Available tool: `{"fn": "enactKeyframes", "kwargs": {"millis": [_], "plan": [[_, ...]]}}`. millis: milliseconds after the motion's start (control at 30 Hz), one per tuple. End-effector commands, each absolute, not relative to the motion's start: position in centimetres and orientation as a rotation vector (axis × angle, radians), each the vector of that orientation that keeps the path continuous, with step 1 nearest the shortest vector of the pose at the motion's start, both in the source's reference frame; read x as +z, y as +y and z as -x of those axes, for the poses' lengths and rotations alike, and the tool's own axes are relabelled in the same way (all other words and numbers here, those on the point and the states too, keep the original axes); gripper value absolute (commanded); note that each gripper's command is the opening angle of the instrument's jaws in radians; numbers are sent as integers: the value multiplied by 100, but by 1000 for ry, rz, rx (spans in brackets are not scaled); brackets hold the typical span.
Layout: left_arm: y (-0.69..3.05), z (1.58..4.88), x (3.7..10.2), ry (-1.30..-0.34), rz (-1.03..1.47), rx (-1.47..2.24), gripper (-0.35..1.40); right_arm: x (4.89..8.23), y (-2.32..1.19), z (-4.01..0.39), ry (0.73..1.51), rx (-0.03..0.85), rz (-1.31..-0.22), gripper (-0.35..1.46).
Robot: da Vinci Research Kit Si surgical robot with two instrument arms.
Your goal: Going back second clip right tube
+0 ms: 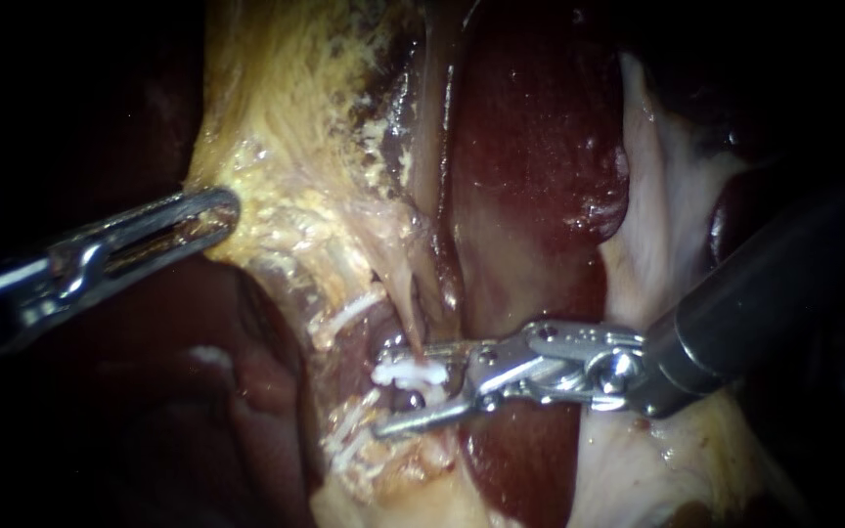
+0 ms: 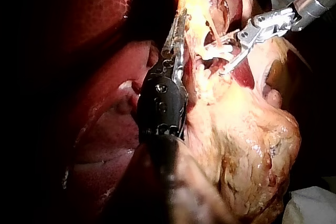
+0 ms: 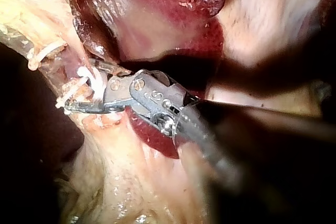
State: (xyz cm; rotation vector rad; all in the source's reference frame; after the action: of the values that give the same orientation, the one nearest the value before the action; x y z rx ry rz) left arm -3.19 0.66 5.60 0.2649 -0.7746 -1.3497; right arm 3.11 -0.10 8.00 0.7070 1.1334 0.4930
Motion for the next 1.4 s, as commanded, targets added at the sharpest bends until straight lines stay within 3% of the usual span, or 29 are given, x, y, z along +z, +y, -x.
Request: {"fn": "enactKeyframes", "kwargs": {"millis": [33, 1033, 1400], "plan": [[65, 319, 561, -775, -264, -1350, -35, 805, -9, -309, 1132, 498, -704, 60], [64, 321, 561, -771, -262, -1351, -35, 833, 20, -302, 1132, 541, -598, 60], [63, 325, 558, -770, -257, -1355, -35, 841, 5, -345, 1151, 504, -621, 60]]}}
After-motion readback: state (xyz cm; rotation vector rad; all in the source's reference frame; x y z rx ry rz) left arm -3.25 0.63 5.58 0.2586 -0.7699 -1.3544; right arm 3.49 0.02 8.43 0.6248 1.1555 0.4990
